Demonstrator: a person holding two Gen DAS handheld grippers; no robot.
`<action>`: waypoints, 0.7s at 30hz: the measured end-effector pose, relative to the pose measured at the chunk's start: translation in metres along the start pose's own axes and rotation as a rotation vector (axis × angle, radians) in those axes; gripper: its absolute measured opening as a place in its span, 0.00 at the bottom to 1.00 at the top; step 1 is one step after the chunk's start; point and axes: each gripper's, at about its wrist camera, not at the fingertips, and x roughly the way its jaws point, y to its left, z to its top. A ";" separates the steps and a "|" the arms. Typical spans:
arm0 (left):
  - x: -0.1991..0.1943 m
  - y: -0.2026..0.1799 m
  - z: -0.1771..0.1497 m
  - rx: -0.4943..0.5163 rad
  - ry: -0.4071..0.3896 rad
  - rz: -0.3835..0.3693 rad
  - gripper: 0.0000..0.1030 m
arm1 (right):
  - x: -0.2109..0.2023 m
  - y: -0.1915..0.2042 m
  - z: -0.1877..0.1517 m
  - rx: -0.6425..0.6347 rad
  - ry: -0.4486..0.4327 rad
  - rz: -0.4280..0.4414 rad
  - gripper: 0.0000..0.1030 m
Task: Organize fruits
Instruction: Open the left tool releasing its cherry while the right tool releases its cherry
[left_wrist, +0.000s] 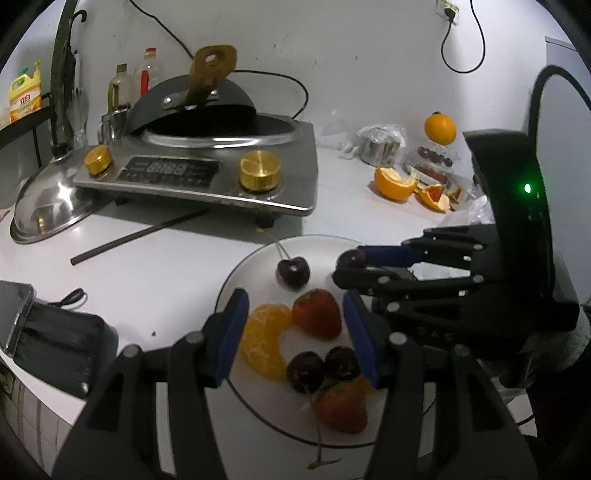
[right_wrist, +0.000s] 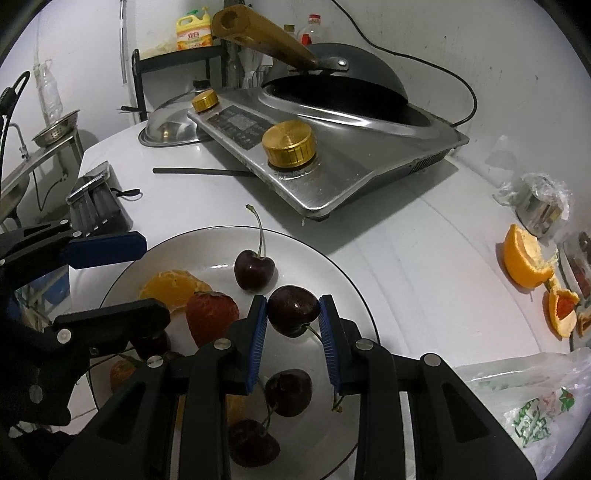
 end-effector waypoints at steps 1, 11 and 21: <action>0.000 0.000 0.000 0.000 0.000 0.000 0.53 | 0.001 0.000 0.000 0.002 0.001 0.001 0.29; 0.000 0.000 -0.004 -0.009 0.005 0.001 0.53 | 0.005 -0.004 -0.002 0.029 0.007 0.006 0.29; 0.000 0.000 -0.004 -0.008 0.007 0.011 0.54 | 0.006 -0.003 -0.002 0.030 0.019 0.007 0.41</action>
